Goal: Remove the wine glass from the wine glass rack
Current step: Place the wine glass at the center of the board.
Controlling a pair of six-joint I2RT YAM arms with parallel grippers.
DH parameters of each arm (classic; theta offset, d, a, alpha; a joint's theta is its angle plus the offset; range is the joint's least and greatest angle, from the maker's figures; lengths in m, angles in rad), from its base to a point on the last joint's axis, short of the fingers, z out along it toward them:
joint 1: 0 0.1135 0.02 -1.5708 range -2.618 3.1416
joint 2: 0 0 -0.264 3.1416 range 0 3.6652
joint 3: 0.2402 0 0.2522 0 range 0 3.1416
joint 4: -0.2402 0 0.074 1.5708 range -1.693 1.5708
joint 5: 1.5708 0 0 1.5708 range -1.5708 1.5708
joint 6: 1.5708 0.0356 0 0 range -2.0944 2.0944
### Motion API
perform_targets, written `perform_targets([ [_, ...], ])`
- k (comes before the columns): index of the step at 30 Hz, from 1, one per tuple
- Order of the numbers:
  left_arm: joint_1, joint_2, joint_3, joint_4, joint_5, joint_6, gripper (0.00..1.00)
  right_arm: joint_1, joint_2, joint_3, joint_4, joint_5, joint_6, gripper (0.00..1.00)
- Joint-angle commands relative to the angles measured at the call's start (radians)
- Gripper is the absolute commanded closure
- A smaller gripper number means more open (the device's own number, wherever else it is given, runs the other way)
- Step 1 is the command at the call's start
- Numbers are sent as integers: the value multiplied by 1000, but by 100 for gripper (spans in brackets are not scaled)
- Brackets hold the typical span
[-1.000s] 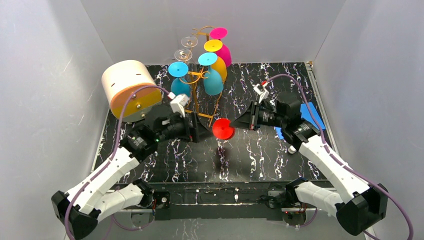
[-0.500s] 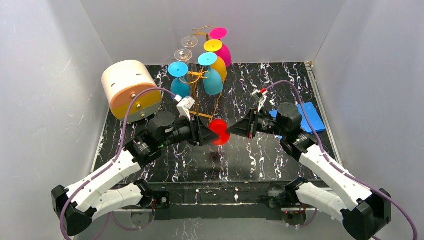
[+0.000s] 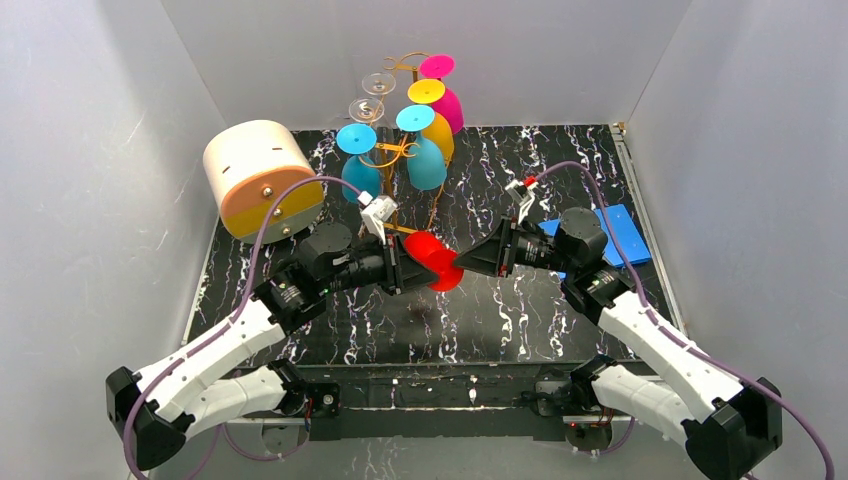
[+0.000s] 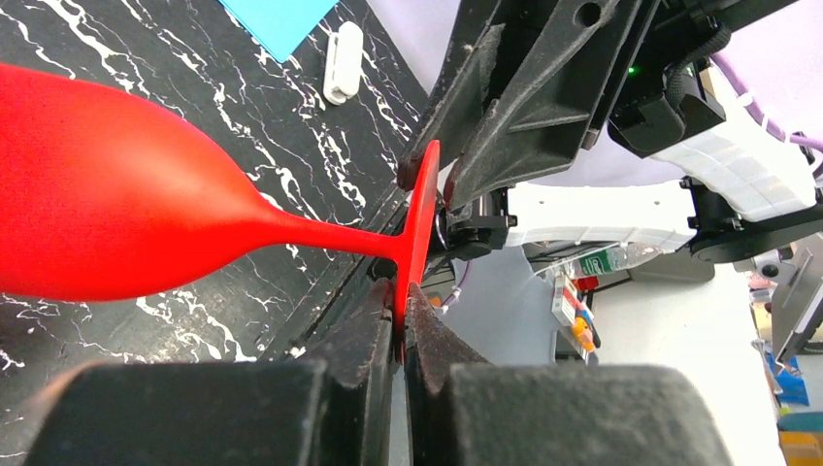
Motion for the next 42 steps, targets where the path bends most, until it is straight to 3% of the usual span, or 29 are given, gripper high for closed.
perform_targets([
  [1, -5, 14, -6, 48, 46, 32, 100, 8, 9, 22, 90, -80, 36, 70],
  [3, -5, 23, -3, 54, 62, 37, 100, 8, 31, 30, 111, -116, 45, 73],
  [7, -5, 27, -9, 61, 62, 37, 100, 7, 53, 52, 108, -130, 21, 99],
  [8, -6, 26, -11, 62, 60, 35, 100, 8, 54, 55, 110, -124, 17, 99],
  [15, -6, 24, -33, 71, 43, 12, 67, 8, 27, 32, 147, -92, 9, 99],
  [18, -7, 42, -27, 75, 61, 6, 65, 8, 11, 17, 153, -71, -1, 99],
  [25, -8, 62, -66, 229, 95, -76, 76, 7, -15, -22, 209, -48, 2, 99],
  [32, -8, 104, -55, 221, 197, -51, 100, 7, -48, -51, 249, -16, 8, 99],
  [35, -8, 97, -56, 216, 198, -33, 100, 7, -61, -54, 236, 22, 5, 85],
  [40, -8, 62, -73, 179, 196, 49, 100, 8, -90, -47, 191, 156, 38, 30],
  [42, -8, 49, -84, 133, 225, 126, 100, 7, -109, -34, 137, 225, 42, 18],
])
